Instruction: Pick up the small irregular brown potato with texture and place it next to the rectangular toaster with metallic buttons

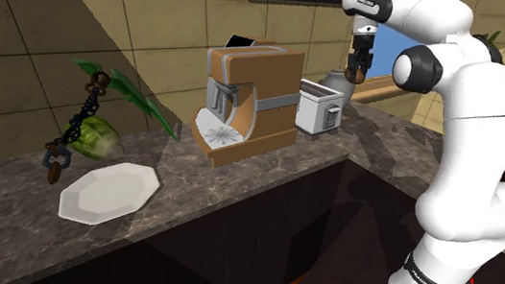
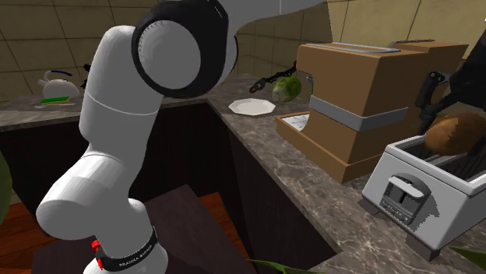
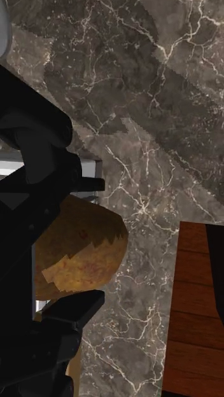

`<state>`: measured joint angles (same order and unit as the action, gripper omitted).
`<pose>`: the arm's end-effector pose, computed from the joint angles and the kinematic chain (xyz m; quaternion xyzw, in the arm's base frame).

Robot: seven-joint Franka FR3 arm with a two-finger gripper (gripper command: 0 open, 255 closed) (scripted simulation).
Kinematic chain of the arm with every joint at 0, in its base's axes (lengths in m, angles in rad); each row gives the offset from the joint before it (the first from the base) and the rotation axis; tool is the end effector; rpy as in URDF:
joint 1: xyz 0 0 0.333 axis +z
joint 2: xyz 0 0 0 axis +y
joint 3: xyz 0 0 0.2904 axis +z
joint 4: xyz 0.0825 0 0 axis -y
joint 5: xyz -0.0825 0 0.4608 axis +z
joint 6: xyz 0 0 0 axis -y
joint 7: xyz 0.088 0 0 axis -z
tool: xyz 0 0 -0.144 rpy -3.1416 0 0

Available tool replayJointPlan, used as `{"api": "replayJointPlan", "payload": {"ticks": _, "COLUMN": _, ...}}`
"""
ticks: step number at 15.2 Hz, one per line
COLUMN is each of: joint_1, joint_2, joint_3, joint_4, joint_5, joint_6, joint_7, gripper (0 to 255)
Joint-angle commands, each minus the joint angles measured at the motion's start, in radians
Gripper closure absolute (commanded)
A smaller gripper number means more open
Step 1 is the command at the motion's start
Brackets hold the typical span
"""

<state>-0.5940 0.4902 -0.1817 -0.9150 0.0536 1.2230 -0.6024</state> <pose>0.5357 -0.4657 0.5537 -0.9934 0.0726 0.0787 0.0422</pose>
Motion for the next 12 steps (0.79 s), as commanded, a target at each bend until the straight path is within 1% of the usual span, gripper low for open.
{"api": "replayJointPlan", "payload": {"ticks": 1, "joint_1": -0.049, "joint_2": 0.097, "joint_3": -0.007, "joint_4": 0.157, "joint_5": 0.013, "joint_6": -0.059, "joint_7": -0.042, "gripper": 255}}
{"api": "replayJointPlan", "payload": {"ticks": 2, "joint_1": -0.095, "joint_2": 0.223, "joint_3": -0.005, "joint_4": 0.377, "joint_5": 0.029, "joint_6": -0.152, "joint_7": -0.061, "gripper": 255}}
{"api": "replayJointPlan", "payload": {"ticks": 3, "joint_1": -0.080, "joint_2": 0.164, "joint_3": -0.006, "joint_4": 0.256, "joint_5": 0.020, "joint_6": -0.091, "joint_7": -0.062, "gripper": 255}}
{"api": "replayJointPlan", "payload": {"ticks": 5, "joint_1": -0.065, "joint_2": 0.109, "joint_3": -0.010, "joint_4": 0.132, "joint_5": 0.012, "joint_6": -0.022, "joint_7": -0.063, "gripper": 255}}
{"api": "replayJointPlan", "payload": {"ticks": 8, "joint_1": -0.052, "joint_2": 0.062, "joint_3": -0.012, "joint_4": 0.011, "joint_5": 0.005, "joint_6": 0.052, "joint_7": -0.062, "gripper": 255}}
{"api": "replayJointPlan", "payload": {"ticks": 12, "joint_1": -0.041, "joint_2": 0.024, "joint_3": -0.013, "joint_4": -0.108, "joint_5": -0.001, "joint_6": 0.132, "joint_7": -0.060, "gripper": 255}}
